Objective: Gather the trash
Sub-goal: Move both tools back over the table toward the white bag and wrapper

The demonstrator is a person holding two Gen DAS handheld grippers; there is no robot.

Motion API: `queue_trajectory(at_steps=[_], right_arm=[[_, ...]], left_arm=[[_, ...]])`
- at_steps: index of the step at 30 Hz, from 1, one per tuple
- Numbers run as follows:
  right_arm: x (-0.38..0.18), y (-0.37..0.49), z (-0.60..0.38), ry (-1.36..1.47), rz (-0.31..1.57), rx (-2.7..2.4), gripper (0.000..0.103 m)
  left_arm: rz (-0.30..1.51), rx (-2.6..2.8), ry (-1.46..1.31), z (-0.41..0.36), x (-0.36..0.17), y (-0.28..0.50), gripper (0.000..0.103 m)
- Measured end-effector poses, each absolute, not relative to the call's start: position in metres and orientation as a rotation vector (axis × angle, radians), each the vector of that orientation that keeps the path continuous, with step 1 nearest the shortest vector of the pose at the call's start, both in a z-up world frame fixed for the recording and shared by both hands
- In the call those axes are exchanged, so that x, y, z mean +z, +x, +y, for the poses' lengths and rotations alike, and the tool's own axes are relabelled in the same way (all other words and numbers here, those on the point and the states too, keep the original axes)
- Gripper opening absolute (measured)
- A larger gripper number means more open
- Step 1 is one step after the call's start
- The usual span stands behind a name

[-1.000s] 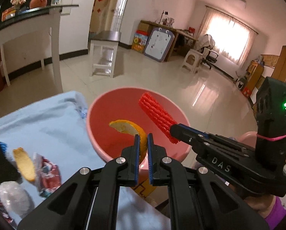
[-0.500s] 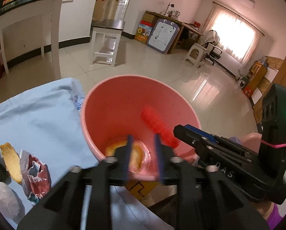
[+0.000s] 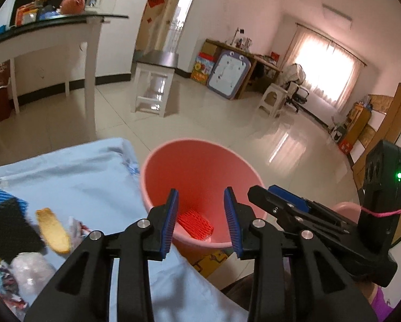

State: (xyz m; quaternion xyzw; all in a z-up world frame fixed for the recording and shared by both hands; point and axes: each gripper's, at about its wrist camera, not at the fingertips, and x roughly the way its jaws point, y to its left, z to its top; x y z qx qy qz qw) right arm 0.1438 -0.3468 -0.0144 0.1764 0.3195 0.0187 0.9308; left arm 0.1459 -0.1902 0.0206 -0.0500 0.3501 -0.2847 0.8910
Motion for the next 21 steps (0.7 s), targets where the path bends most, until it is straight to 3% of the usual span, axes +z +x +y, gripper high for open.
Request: queue_trajectory(at_steps=[21], right_arm=[[-0.001,0.096,-0.259,0.294,0.665,0.239,0.051]], left_arm=[[0.629,-0.266,-0.148,-0.013,0.061,0.064,0.035]])
